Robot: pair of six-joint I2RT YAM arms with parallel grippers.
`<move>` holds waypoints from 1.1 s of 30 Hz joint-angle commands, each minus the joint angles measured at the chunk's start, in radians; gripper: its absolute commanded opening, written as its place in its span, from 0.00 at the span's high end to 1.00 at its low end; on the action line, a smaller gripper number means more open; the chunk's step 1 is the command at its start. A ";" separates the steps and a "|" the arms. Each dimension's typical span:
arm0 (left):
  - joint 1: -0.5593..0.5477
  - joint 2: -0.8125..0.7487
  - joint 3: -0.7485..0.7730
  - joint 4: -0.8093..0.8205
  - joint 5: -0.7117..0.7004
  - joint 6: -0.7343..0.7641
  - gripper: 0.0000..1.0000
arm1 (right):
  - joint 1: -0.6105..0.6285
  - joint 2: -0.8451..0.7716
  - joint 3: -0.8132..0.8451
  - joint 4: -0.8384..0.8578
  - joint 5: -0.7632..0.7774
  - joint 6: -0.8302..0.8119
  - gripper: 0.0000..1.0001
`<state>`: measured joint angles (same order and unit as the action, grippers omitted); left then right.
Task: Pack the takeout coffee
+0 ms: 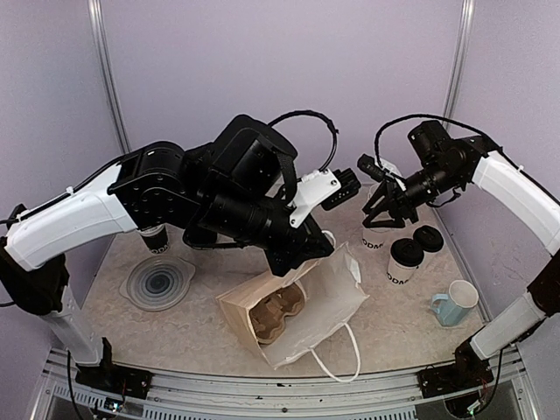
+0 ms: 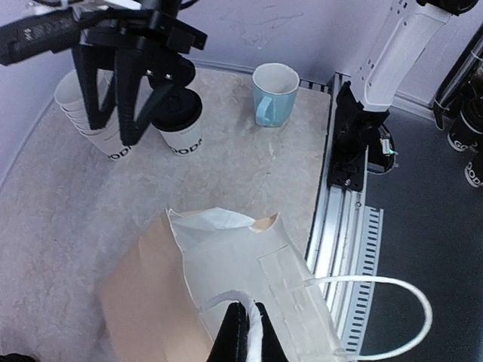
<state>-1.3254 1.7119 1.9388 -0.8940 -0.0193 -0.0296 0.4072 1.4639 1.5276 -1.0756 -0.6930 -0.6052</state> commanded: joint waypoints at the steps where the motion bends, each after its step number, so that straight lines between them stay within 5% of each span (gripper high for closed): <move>1: 0.007 -0.035 0.034 0.016 -0.127 0.088 1.00 | -0.011 -0.033 -0.016 0.020 0.010 0.002 0.52; 16: 0.288 -0.045 -0.041 0.095 -0.022 0.072 1.00 | 0.033 -0.135 0.146 -0.265 -0.320 -0.395 0.36; 25: 0.323 0.008 -0.015 0.093 -0.004 0.040 1.00 | 0.331 -0.127 0.082 -0.071 -0.097 -0.260 0.36; 30: 0.324 0.023 -0.004 0.099 -0.003 0.034 1.00 | 0.410 -0.099 0.068 -0.021 -0.004 -0.252 0.35; 33: 0.325 0.030 0.002 0.097 -0.001 0.034 1.00 | 0.418 -0.092 0.056 0.031 0.025 -0.221 0.43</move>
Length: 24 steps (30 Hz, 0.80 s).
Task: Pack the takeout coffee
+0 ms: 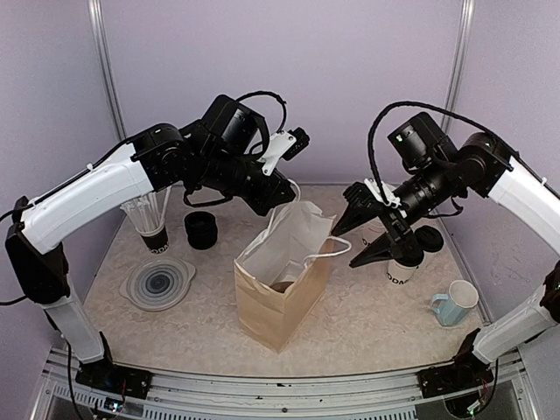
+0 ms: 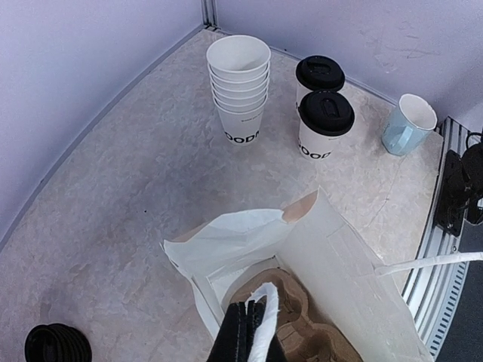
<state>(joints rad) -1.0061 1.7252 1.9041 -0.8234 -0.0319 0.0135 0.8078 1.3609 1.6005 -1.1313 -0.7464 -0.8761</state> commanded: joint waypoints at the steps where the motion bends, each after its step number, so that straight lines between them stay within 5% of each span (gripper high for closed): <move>1: 0.007 0.019 0.040 0.026 0.009 -0.009 1.00 | 0.017 0.015 -0.021 0.108 0.092 0.064 0.54; 5: 0.012 0.026 0.063 0.024 -0.011 -0.001 1.00 | 0.018 0.035 -0.007 0.187 0.111 0.102 0.98; 6: 0.013 0.030 0.086 0.018 -0.020 -0.003 1.00 | 0.018 0.044 0.015 0.198 0.107 0.115 1.00; 12: -0.072 0.146 0.512 -0.100 -0.165 -0.062 1.00 | 0.011 0.099 0.354 0.146 -0.023 0.136 1.00; 14: -0.084 0.108 0.300 0.076 -0.294 -0.029 1.00 | 0.011 0.132 0.316 0.208 0.061 0.153 1.00; 16: 0.021 0.077 0.164 0.105 -0.299 0.008 1.00 | 0.012 0.205 0.290 0.197 0.174 0.120 1.00; 18: 0.050 0.216 0.488 -0.137 -0.196 -0.069 1.00 | 0.010 0.282 0.422 0.017 0.023 0.063 1.00; 20: -0.040 0.325 0.644 -0.116 -0.121 -0.113 1.00 | 0.008 0.291 0.569 -0.127 -0.159 0.025 1.00; 22: -0.173 0.240 0.505 0.069 -0.313 -0.037 1.00 | -0.004 0.172 0.408 0.150 0.081 0.168 1.00; 24: -0.082 0.144 0.311 0.165 -0.461 -0.007 1.00 | -0.103 0.210 0.348 0.360 0.373 0.253 1.00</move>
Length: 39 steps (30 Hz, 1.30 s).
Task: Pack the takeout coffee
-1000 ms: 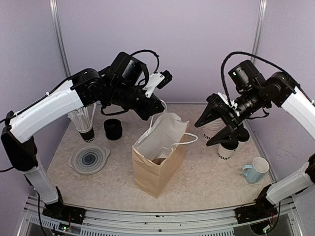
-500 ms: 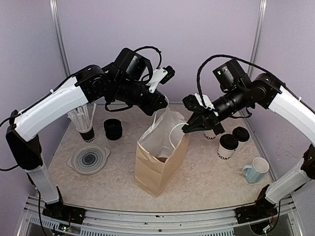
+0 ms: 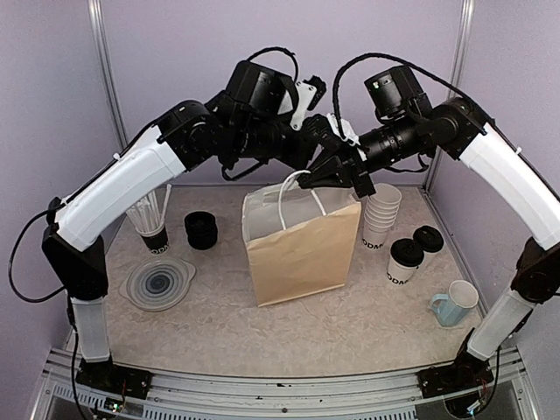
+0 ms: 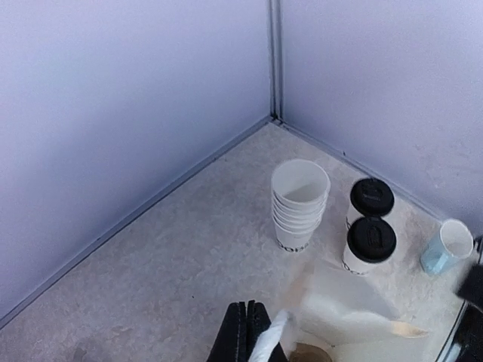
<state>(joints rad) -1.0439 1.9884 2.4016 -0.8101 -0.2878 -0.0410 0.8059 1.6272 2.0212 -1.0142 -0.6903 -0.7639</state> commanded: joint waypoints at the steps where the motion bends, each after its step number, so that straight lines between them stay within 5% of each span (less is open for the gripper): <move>1: 0.064 -0.130 -0.195 0.099 -0.217 -0.027 1.00 | -0.160 -0.004 0.002 0.221 0.287 0.165 1.00; 3: 0.234 -0.059 0.008 -0.110 0.027 -0.203 1.00 | -0.207 0.096 0.238 -0.098 -0.112 0.084 1.00; 4: 0.242 0.013 0.132 -0.154 0.220 -0.252 1.00 | -0.176 0.092 0.288 -0.247 -0.281 -0.056 1.00; 5: 0.186 0.036 0.192 -0.136 0.312 -0.258 1.00 | -0.138 0.036 0.206 -0.206 -0.314 -0.105 1.00; 7: 0.011 0.021 0.125 -0.012 0.254 -0.191 1.00 | -0.112 -0.109 -0.038 0.127 -0.073 0.050 1.00; 9: -0.056 -0.058 0.011 0.106 0.139 -0.154 1.00 | -0.178 -0.092 -0.082 0.250 0.161 0.131 1.00; 12: 0.117 -0.090 -0.042 0.039 -0.072 -0.218 1.00 | -0.202 -0.022 0.046 -0.038 -0.163 -0.058 1.00; 15: 0.294 -0.094 -0.102 0.053 0.152 -0.294 1.00 | -0.086 -0.040 0.041 -0.098 -0.211 -0.102 1.00; 17: 0.209 -0.094 -0.094 0.136 0.388 -0.283 1.00 | -0.120 -0.099 -0.093 0.186 0.042 0.078 1.00; 18: 0.133 -0.085 -0.052 0.144 0.384 -0.250 1.00 | -0.162 -0.100 -0.112 0.211 0.069 0.090 1.00; 20: 0.008 -0.041 0.073 0.100 0.363 -0.196 1.00 | -0.208 -0.049 0.009 -0.018 -0.193 -0.040 1.00; 22: 0.037 0.002 0.139 0.030 0.185 -0.206 1.00 | -0.193 -0.047 0.021 0.067 -0.137 0.067 1.00; 24: 0.149 -0.010 0.054 0.009 0.005 -0.236 1.00 | -0.214 -0.081 -0.120 0.317 0.188 0.165 1.00; 26: 0.253 -0.060 -0.036 0.048 0.169 -0.291 1.00 | -0.240 -0.031 0.024 0.158 -0.078 0.097 1.00; 28: 0.221 -0.112 -0.083 0.153 0.419 -0.291 1.00 | -0.188 0.020 0.173 -0.139 -0.330 -0.050 1.00; 30: 0.119 -0.142 -0.096 0.178 0.275 -0.246 1.00 | -0.131 -0.039 0.070 0.061 -0.124 0.103 1.00; 32: 0.111 -0.129 -0.066 0.102 0.138 -0.224 1.00 | -0.124 -0.091 -0.065 0.162 -0.019 0.085 1.00; 39: 0.176 -0.115 -0.059 0.081 0.264 -0.255 1.00 | -0.097 -0.063 -0.046 0.081 -0.085 0.056 1.00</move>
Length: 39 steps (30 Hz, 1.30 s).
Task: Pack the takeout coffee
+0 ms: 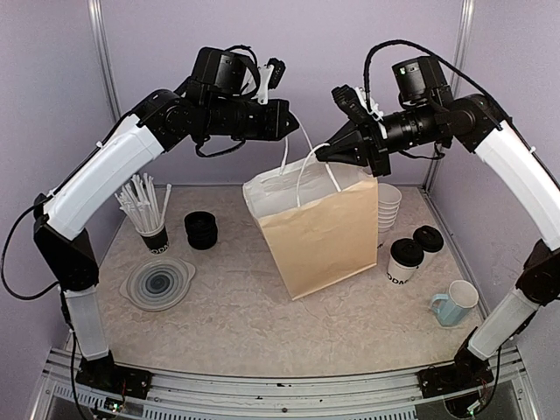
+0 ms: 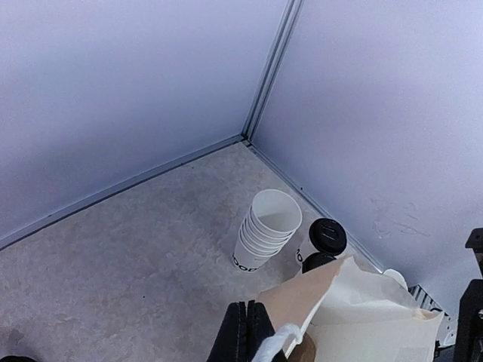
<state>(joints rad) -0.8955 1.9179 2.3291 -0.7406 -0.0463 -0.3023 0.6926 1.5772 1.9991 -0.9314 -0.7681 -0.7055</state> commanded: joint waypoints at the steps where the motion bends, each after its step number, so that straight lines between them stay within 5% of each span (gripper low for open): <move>1: 0.028 -0.047 0.013 0.011 0.023 0.005 1.00 | 0.018 -0.015 -0.027 -0.004 -0.008 -0.003 1.00; 3: 0.030 -0.051 0.003 0.000 0.030 0.002 1.00 | 0.021 -0.015 -0.036 -0.010 -0.011 -0.002 1.00; 5: 0.045 -0.055 -0.027 -0.020 0.024 0.005 0.72 | 0.020 -0.019 -0.065 0.002 0.001 0.004 1.00; 7: 0.082 -0.058 -0.070 -0.053 -0.005 0.015 0.51 | 0.019 -0.025 -0.111 0.041 0.068 0.023 0.76; 10: 0.130 -0.070 -0.134 -0.073 -0.041 0.011 0.32 | -0.006 -0.010 -0.142 0.050 0.138 0.043 0.47; 12: 0.120 -0.089 -0.139 -0.067 -0.038 0.026 0.23 | -0.027 0.008 -0.102 0.003 0.099 0.038 0.44; 29: 0.108 -0.323 -0.405 0.060 -0.263 0.156 0.21 | -0.041 -0.032 -0.188 0.010 0.093 0.035 0.42; 39: 0.236 -0.217 -0.367 0.016 -0.063 0.283 0.21 | -0.046 -0.066 -0.261 0.032 0.126 0.041 0.41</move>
<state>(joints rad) -0.6750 1.6276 1.9373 -0.7097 -0.1864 -0.0887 0.6540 1.5539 1.7523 -0.9150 -0.6586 -0.6811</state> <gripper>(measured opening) 0.805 0.585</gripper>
